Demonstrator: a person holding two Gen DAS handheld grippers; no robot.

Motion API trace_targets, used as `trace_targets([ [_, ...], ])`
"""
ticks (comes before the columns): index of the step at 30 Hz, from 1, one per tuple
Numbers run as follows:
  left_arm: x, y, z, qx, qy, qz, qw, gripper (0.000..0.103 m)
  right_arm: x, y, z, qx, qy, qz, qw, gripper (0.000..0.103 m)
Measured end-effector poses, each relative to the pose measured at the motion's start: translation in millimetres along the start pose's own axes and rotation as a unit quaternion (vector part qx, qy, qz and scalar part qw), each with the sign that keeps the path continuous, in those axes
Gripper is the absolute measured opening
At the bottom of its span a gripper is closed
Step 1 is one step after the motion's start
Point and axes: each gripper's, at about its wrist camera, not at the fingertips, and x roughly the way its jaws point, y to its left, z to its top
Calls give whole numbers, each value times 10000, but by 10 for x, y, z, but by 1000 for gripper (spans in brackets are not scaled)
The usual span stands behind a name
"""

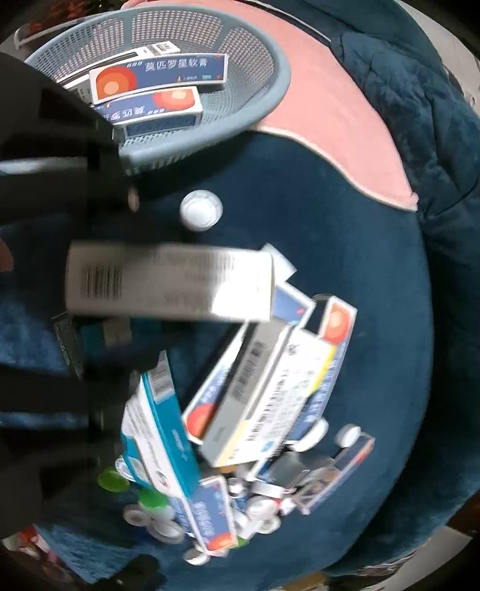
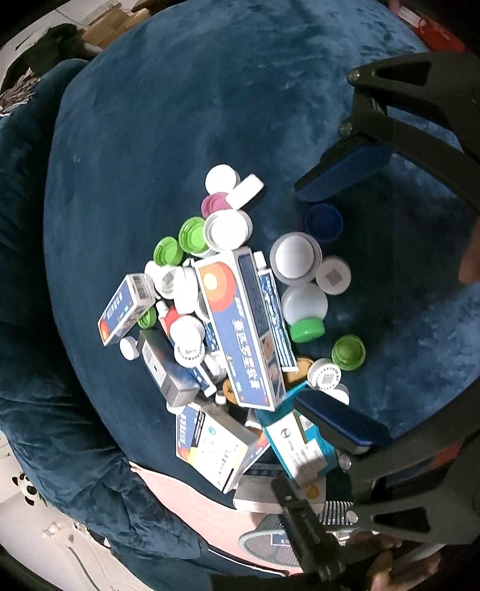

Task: Organize objects
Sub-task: 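Carry a white box to the grey basket with the left gripper while the right carries another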

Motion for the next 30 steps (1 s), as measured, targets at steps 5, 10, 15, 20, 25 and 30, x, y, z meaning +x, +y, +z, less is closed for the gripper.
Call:
trace_targets([
  [5,-159,46,-72,-176,-166,-270,9993,36,-22,94,2,-242,-125,8,9996,103],
  [10,-384,149,-6,-286,-363,-317,9984,36,-27,568,205,-1200,-185,659,9904,103],
  [15,-429,227,2,-339,-452,-241,9981,36,201,1134,577,-2430,54,1271,9616,103],
  [20,-420,278,17,-484,-526,-168,9973,36,535,1480,759,-3253,480,1625,9303,103],
  [25,-469,344,22,-610,-588,-333,9958,36,901,1697,765,-3795,976,1751,9032,103],
  [30,-460,357,34,-658,-569,-442,9952,36,1063,1750,742,-4008,1149,1719,8925,103],
])
